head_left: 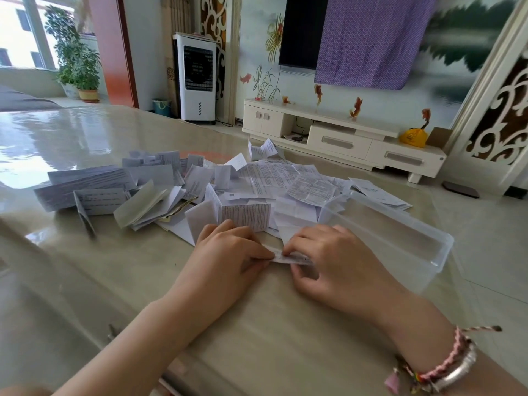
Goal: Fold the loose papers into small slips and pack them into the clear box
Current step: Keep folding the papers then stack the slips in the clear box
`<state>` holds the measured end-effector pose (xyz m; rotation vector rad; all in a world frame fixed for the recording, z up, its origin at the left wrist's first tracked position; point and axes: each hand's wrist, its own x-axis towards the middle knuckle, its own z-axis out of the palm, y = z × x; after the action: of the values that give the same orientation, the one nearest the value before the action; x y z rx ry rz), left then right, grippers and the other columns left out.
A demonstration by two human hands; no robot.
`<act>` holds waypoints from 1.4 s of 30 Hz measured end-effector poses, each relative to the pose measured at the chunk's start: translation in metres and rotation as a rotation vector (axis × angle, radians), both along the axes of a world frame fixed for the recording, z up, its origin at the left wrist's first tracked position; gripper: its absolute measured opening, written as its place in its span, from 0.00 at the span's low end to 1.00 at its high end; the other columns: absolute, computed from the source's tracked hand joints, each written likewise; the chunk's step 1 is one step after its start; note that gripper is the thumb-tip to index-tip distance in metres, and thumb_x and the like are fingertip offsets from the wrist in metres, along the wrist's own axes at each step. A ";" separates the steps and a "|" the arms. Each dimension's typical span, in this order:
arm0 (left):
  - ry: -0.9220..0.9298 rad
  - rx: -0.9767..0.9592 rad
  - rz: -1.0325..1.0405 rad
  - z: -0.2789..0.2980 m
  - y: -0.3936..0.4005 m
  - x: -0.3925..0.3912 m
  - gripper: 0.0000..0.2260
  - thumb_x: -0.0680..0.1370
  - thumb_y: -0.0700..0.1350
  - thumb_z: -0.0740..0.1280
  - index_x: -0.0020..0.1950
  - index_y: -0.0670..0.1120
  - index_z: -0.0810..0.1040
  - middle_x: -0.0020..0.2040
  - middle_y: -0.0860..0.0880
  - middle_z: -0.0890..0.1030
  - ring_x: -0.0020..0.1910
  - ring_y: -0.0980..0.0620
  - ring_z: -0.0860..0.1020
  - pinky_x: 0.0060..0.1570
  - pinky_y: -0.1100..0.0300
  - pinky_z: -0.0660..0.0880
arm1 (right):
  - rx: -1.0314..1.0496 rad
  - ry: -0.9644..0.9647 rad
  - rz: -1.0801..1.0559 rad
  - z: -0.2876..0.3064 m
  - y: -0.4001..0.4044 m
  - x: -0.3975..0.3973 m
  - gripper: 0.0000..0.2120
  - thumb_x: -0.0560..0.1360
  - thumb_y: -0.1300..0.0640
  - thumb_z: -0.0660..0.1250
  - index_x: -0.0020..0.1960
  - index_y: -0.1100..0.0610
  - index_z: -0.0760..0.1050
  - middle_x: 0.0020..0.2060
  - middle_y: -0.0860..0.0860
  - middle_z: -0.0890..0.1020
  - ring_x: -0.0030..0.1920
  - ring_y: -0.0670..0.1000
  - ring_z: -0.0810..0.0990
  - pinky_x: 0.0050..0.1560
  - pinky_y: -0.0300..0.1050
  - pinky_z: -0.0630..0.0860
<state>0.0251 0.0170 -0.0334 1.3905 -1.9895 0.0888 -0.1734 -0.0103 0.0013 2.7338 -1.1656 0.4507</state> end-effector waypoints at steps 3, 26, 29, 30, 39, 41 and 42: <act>-0.011 -0.018 -0.014 0.000 0.000 0.002 0.11 0.73 0.58 0.62 0.44 0.61 0.84 0.39 0.62 0.81 0.39 0.55 0.75 0.42 0.62 0.60 | 0.009 0.016 0.011 0.002 0.001 0.000 0.14 0.67 0.49 0.56 0.48 0.45 0.77 0.46 0.39 0.79 0.48 0.46 0.77 0.48 0.44 0.73; 0.165 0.234 0.120 0.002 0.006 0.011 0.08 0.73 0.51 0.70 0.51 0.58 0.80 0.46 0.59 0.74 0.49 0.50 0.72 0.49 0.60 0.69 | 0.224 -0.177 -0.081 -0.015 -0.007 0.022 0.23 0.75 0.42 0.65 0.66 0.49 0.65 0.54 0.42 0.68 0.60 0.46 0.65 0.63 0.41 0.62; 0.177 0.174 0.099 0.003 0.009 0.009 0.14 0.72 0.55 0.70 0.58 0.59 0.77 0.49 0.60 0.74 0.50 0.53 0.69 0.51 0.61 0.69 | 0.180 -0.162 -0.092 -0.014 -0.005 0.022 0.26 0.75 0.39 0.62 0.68 0.50 0.63 0.56 0.42 0.66 0.62 0.46 0.63 0.63 0.40 0.60; 0.178 0.164 0.073 0.004 0.010 0.007 0.15 0.72 0.56 0.71 0.58 0.60 0.78 0.49 0.61 0.74 0.50 0.54 0.68 0.52 0.61 0.69 | 0.174 -0.146 -0.098 -0.014 -0.005 0.022 0.27 0.75 0.37 0.60 0.68 0.49 0.63 0.54 0.41 0.64 0.61 0.46 0.62 0.62 0.39 0.59; 0.010 0.235 0.010 0.006 0.007 0.002 0.24 0.65 0.71 0.62 0.54 0.61 0.80 0.50 0.64 0.74 0.50 0.56 0.68 0.58 0.56 0.67 | 0.091 -0.209 -0.139 -0.014 -0.007 0.013 0.14 0.75 0.57 0.63 0.61 0.50 0.68 0.52 0.44 0.70 0.57 0.48 0.65 0.58 0.41 0.64; -0.013 0.216 0.026 0.008 0.006 0.001 0.19 0.69 0.67 0.68 0.56 0.61 0.80 0.49 0.64 0.72 0.50 0.56 0.66 0.58 0.58 0.66 | 0.067 -0.269 -0.125 -0.015 -0.008 0.014 0.12 0.74 0.59 0.64 0.57 0.51 0.72 0.50 0.45 0.72 0.55 0.48 0.67 0.58 0.42 0.66; -0.030 0.211 0.044 0.009 0.006 0.002 0.18 0.69 0.65 0.69 0.57 0.60 0.79 0.50 0.63 0.72 0.50 0.56 0.66 0.57 0.59 0.65 | 0.052 -0.298 -0.115 -0.015 -0.008 0.014 0.10 0.74 0.59 0.65 0.55 0.51 0.73 0.49 0.45 0.73 0.54 0.48 0.67 0.57 0.42 0.66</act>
<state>0.0275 0.0231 -0.0241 1.5739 -2.0406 -0.0838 -0.1590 -0.0182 -0.0140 2.6895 -1.4108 0.8456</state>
